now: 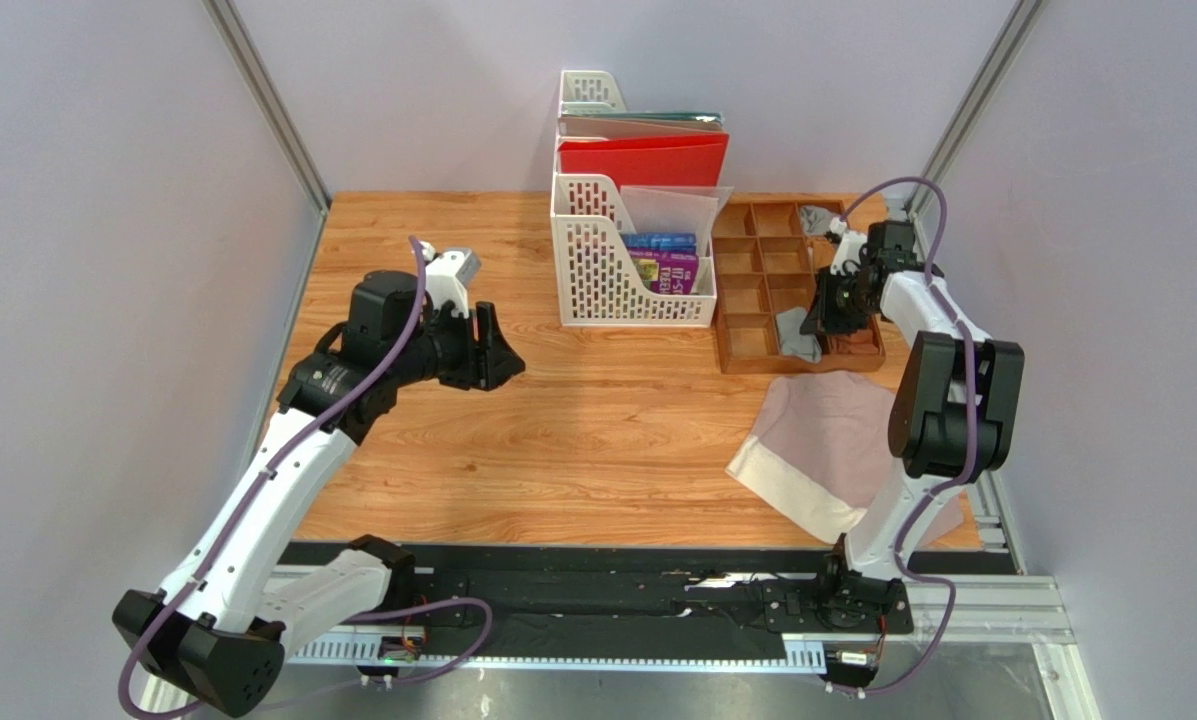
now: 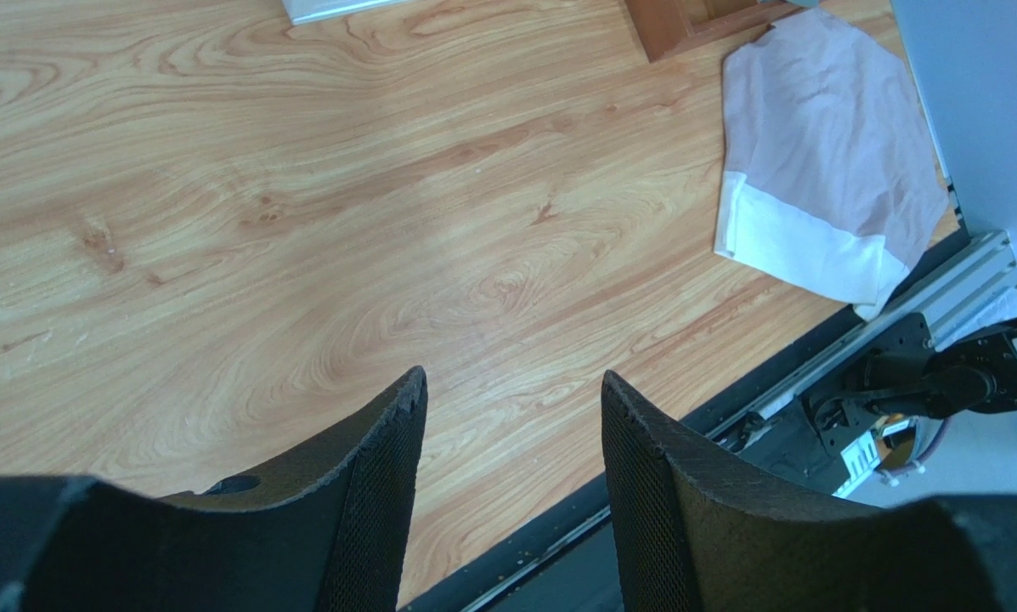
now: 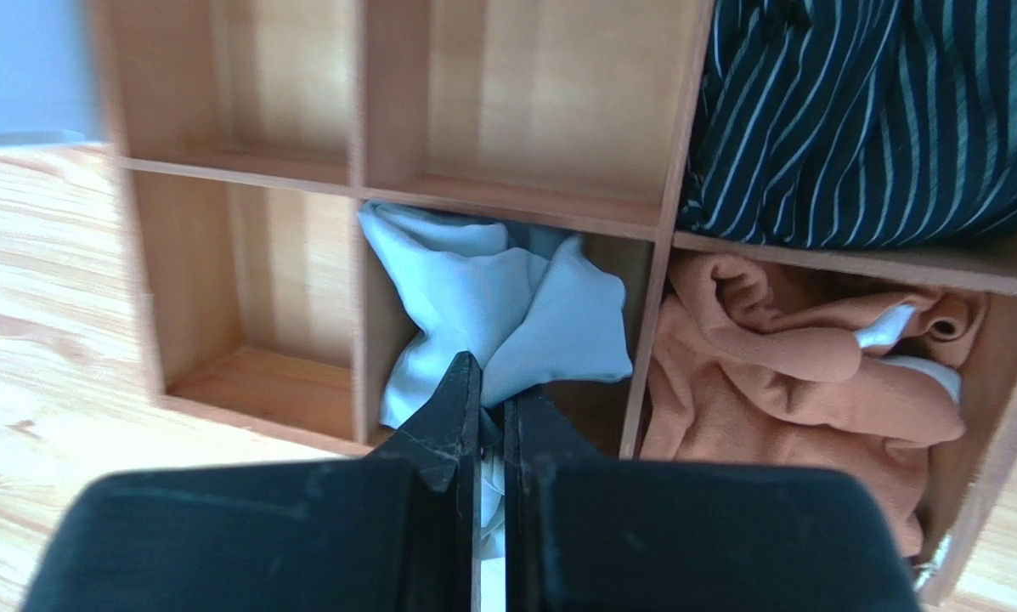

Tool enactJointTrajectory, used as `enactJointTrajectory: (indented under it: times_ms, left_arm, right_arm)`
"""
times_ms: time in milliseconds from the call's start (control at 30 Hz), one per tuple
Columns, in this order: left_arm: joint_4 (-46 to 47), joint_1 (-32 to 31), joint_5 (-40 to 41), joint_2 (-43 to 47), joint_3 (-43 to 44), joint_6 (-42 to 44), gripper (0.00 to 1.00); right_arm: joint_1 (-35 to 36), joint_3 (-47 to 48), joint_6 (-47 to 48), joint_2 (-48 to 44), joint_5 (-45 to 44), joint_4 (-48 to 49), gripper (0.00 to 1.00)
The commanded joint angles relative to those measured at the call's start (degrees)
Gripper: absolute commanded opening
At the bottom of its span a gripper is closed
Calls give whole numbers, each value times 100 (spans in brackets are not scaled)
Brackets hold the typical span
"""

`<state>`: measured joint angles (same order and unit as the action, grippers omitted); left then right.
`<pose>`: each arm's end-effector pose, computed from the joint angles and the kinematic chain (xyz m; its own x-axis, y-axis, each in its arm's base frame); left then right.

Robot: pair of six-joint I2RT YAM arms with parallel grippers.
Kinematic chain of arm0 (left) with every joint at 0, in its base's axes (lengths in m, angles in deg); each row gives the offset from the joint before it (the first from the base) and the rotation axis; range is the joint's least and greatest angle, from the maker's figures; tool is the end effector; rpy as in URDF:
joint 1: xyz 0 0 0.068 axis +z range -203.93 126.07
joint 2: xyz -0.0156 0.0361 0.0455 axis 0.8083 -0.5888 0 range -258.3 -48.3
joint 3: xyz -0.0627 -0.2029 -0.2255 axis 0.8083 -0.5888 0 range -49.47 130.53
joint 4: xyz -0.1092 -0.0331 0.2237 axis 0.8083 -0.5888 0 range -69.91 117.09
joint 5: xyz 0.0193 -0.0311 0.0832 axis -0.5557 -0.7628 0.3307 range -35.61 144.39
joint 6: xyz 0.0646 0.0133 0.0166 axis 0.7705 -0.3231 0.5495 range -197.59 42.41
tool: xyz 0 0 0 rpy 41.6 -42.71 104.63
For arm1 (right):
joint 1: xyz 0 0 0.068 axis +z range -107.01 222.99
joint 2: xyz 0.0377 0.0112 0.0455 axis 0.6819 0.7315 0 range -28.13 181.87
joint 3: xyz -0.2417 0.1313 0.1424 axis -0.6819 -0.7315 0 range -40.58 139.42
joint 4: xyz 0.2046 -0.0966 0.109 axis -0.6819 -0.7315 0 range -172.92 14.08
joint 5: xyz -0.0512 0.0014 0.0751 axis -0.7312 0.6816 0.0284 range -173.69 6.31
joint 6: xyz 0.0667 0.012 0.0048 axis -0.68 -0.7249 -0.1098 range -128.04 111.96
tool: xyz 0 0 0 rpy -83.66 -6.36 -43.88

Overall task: Roll the underwear
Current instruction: Place the underwear in the storage box.

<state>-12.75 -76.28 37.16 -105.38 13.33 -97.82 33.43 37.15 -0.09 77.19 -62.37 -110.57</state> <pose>0.1668 -0.0861 0.3793 -0.6907 -0.0731 -0.7194 0.3743 0.8151 -0.4422 0.3909 -0.0456 0.2392 -0.8626 0.0147 -0.5057 -0.1329 0.9579 0.2543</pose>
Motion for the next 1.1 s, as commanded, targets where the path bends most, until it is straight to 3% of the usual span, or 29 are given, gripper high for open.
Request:
enactJointTrajectory:
  times_ms: [0,700,900,1033,1067]
  left_arm:
    - [116,73,-140,-14,-5,151,58]
    - [213,240,-219,-75,-119,239,58]
    - [248,292,-219,-137,-137,283,58]
    - [239,319,-245,-146,-146,292,58]
    - [231,328,-254,-154,-146,291,58]
  right_arm:
    - [-11,260,137,147,-383,-129,0]
    - [490,673,137,771,-1420,108,0]
    - [561,541,-3,762,-2341,204,0]
    - [561,488,-223,683,-2825,292,7]
    - [561,462,-310,666,-2853,310,15]
